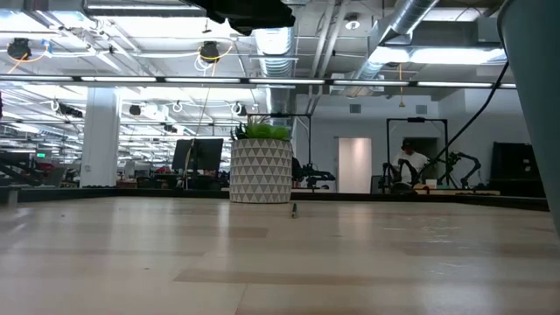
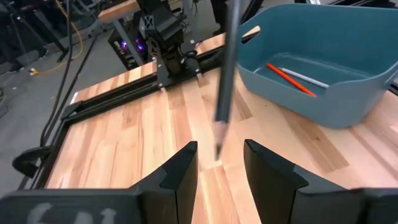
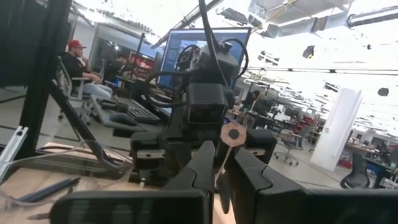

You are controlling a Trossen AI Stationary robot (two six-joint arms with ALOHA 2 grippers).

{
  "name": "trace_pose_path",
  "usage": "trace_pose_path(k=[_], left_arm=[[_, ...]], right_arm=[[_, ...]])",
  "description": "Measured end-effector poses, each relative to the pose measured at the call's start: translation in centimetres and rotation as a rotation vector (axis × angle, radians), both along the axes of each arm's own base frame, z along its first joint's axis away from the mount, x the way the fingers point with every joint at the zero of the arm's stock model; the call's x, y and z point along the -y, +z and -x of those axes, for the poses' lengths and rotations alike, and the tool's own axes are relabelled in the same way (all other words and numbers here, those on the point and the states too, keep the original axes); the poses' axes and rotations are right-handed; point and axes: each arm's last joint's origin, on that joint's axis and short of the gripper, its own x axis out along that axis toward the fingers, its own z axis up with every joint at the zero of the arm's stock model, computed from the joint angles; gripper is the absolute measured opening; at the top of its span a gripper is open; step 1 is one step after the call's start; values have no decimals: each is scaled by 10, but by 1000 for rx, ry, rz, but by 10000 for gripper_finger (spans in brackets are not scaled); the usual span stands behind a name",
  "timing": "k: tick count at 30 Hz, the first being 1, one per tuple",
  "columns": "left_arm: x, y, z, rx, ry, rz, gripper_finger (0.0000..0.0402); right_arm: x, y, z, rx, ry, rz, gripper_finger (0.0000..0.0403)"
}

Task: Sort pens & pencils
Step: Put the black pencil into the blue bin

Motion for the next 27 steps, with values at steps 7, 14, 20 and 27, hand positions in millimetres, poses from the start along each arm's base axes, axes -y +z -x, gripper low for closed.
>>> trace_pose_path(k=[7,14,20,27], left_arm=[[-1,-6,2,-66,39,6,122],[-2,-11,5,-127,55,31,122],[-2,-17,9,-200,64,53,122],[-1,-20,11,-240,63,62,122]], right_arm=[[-6,0,5,-9,-8,-10,47],[-14,8,16,28,-5,18,47],[-17,18,29,36,-18,7,47],[-29,27,49,36,29,-23,47]])
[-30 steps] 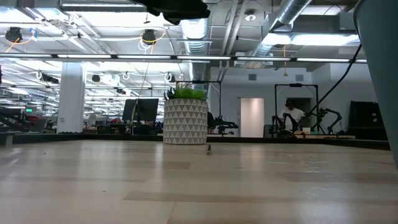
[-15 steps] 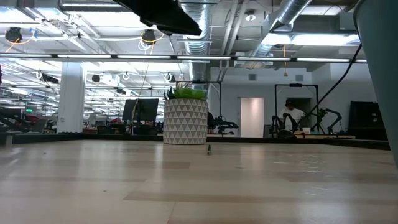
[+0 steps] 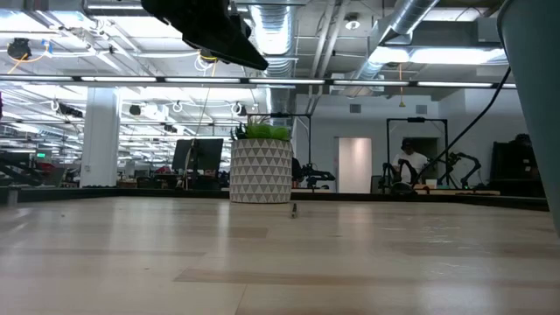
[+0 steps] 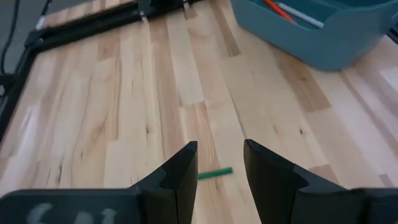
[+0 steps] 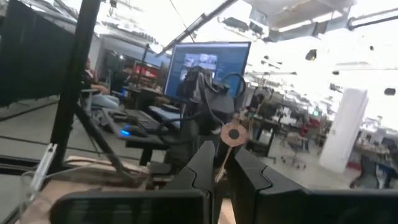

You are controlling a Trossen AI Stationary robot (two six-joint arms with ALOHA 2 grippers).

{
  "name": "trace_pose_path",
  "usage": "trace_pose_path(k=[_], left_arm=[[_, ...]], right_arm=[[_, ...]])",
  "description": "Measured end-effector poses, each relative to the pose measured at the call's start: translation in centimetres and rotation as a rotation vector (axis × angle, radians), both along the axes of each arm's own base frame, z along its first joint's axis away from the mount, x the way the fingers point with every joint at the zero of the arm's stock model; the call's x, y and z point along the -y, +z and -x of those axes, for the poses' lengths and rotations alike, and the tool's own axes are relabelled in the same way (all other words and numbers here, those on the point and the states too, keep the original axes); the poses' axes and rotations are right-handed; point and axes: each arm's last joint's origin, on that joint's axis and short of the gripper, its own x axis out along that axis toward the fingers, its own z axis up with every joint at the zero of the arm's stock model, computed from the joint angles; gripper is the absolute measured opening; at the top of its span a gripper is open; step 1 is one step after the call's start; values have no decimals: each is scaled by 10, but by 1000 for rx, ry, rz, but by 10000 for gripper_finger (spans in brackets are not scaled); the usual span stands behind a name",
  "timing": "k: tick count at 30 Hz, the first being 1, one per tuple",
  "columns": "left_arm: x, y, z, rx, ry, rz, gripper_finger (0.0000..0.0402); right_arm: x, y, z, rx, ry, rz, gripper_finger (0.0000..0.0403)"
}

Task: Sort pens & pencils
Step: Put the black pencil into the blue bin

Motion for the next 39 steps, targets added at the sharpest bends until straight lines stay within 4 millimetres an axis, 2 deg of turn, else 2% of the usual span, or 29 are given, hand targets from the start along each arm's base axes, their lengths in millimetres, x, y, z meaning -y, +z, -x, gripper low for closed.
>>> trace_pose_path(k=[4,15,22,30,39], left_arm=[[1,-1,1,-9,-2,1,122],[3,0,0,-6,-53,44,122],[4,0,0,-7,-69,69,122],[4,0,0,-8,-64,76,122],[4,0,0,-7,-64,75,122]], right_arm=[[-11,4,19,-24,6,-44,47],[-49,6,86,-57,249,-75,47],[-62,6,122,-73,375,-76,47],[-65,4,148,-137,369,-141,47],[-67,-5,159,-208,296,-246,47]])
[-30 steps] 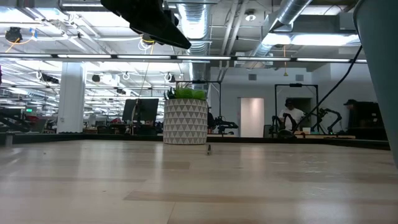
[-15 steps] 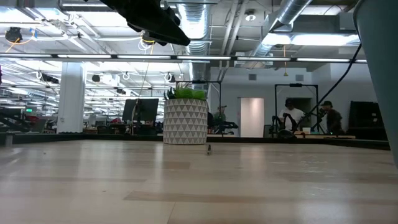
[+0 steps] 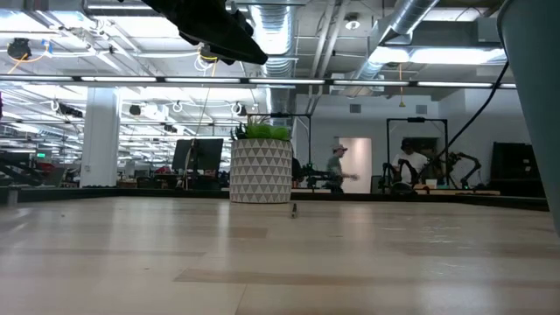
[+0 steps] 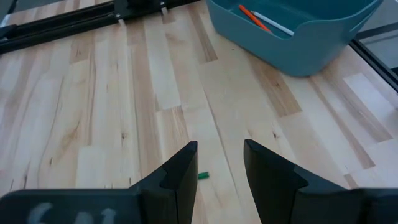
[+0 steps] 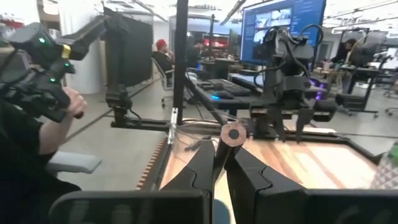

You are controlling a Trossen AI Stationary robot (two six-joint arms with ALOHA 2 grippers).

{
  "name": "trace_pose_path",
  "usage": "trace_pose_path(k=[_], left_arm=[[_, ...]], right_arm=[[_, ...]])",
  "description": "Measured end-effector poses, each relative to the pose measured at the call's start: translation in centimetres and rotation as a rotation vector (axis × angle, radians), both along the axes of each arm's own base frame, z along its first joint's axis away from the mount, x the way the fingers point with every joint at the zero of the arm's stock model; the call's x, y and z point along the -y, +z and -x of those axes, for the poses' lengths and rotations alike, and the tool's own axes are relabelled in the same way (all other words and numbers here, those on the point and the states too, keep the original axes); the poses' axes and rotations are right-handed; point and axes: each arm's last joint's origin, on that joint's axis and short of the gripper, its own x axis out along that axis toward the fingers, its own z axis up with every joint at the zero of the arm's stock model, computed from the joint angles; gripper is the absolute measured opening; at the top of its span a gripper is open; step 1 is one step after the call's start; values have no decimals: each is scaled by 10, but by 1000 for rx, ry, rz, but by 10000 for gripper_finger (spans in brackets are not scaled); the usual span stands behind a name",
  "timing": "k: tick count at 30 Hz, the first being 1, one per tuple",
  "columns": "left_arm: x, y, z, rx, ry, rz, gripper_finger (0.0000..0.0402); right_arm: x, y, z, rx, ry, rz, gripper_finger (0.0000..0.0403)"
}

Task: Sort pens & pencils
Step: Put the black pencil into the blue bin

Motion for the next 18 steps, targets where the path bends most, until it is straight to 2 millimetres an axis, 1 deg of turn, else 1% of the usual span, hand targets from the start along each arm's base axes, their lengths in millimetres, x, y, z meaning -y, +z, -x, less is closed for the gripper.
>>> trace_pose_path(k=[5,12,18], left_arm=[[0,0,0,0,0,-1,122],[0,0,0,0,0,-1,122],[0,0,0,0,1,-1,122]], right_arm=[[-3,-8,0,-12,13,-38,47],[-7,-32,0,-49,63,-30,47],[-5,-51,-2,-104,84,-68,47]])
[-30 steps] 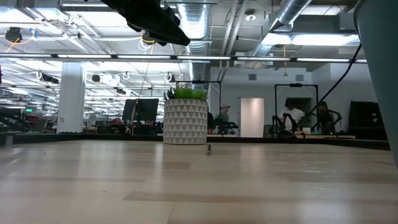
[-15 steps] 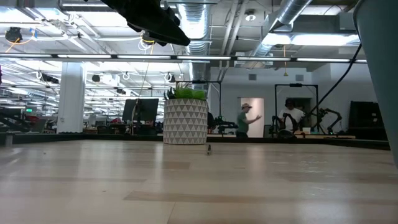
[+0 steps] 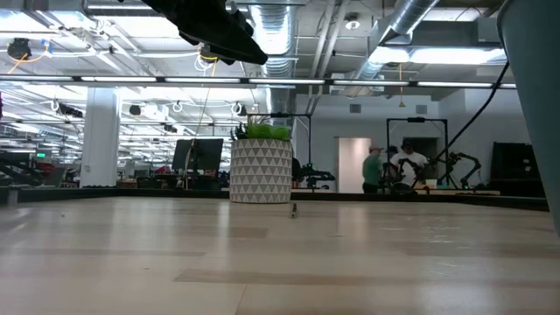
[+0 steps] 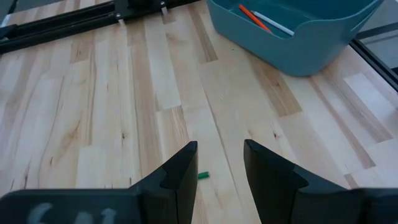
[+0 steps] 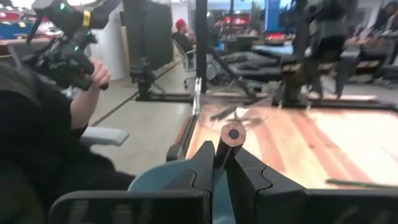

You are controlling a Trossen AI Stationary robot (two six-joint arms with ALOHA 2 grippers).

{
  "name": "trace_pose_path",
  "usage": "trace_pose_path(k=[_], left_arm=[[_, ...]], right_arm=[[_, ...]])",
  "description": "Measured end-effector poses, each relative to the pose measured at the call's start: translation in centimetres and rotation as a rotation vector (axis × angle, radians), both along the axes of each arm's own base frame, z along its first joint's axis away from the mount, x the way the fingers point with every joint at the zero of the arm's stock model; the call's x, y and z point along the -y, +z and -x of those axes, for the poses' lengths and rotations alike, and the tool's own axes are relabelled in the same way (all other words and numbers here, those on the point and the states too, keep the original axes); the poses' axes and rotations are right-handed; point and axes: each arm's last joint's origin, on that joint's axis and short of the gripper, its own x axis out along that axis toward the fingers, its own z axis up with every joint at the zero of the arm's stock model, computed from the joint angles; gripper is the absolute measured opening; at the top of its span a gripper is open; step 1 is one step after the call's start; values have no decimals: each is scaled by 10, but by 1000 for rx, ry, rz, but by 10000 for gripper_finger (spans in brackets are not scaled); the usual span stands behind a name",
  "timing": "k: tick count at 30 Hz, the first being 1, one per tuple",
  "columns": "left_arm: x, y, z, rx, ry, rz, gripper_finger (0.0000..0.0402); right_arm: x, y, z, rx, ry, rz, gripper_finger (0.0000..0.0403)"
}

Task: Sort pens & pencils
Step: Put the black pencil into the blue bin, then put the green pencil into the blue bin

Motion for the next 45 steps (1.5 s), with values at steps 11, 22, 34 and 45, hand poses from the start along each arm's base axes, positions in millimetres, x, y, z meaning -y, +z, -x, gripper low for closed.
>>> trace_pose_path(k=[11,22,34,45], left_arm=[[0,0,0,0,0,0,121],[0,0,0,-1,-2,1,121],[0,0,0,-1,-3,1,122],[0,0,0,-1,-2,3,122]], right_arm=[[14,-26,-13,-139,-35,-126,47],[17,-32,-18,-165,-40,-134,47],[16,-29,-19,-123,-77,-175,72],[17,-28,-19,-109,-97,-204,87]])
